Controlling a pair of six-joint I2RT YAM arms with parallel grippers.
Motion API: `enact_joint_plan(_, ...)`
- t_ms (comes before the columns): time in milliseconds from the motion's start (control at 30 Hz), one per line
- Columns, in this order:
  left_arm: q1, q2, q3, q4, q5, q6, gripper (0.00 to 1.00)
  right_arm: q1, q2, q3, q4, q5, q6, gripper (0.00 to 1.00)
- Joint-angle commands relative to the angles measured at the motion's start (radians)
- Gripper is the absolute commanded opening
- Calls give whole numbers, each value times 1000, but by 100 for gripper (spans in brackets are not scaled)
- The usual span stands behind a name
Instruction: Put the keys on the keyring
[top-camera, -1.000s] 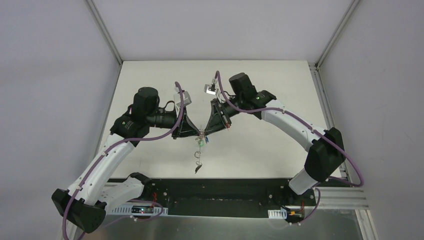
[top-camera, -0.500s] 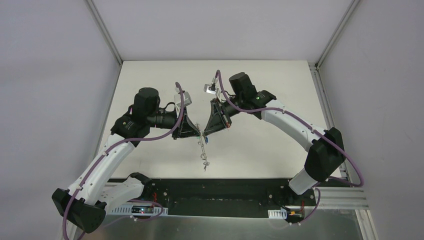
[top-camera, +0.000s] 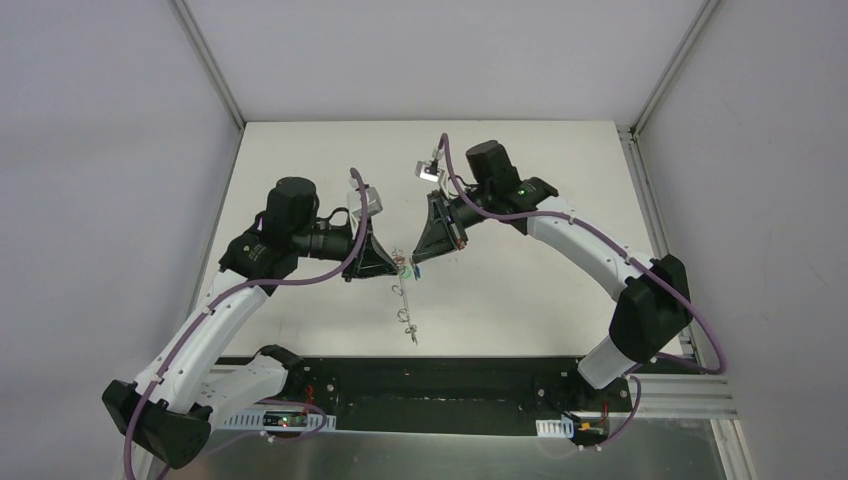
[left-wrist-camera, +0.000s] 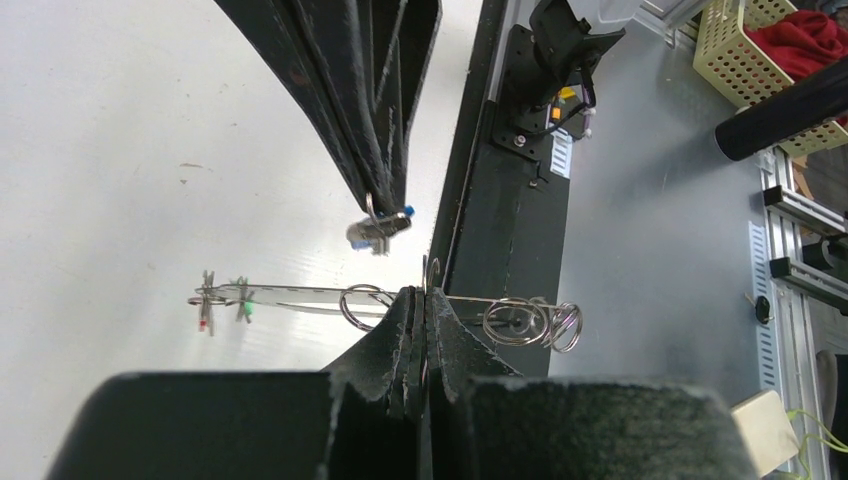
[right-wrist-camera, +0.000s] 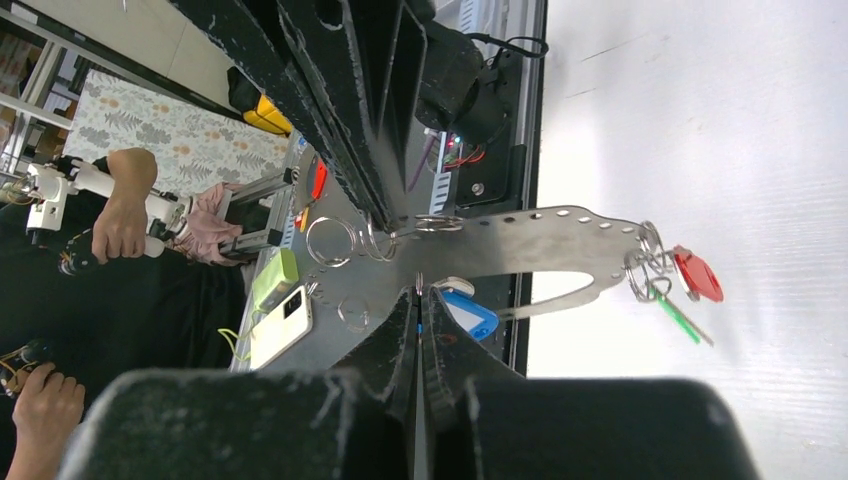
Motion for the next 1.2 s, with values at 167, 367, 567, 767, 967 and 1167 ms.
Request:
enact_joint_plan(167,12,-28,27,-23,-63,66,0,-6,-57,6,73,-39,49,0)
enact_joint_plan(367,11,-28,33,-28,-131,60,0,49,-28,22,59,-32,51,0)
enact_joint_plan(567,11,-38,28,-37,-145,69,0,71,12,55,29,-16,38,0)
enact_joint_plan(767,11,-44,26,-45,-148,76,0,75,31,74,16,9,37,0)
enact_joint_plan(967,6,-40,37,-63,-196,86,0,74,46,93,22,66,68,0)
enact_joint_plan(1167,-3,-35,51,-87,-245,97,0,72,50,94,34,109,89,0)
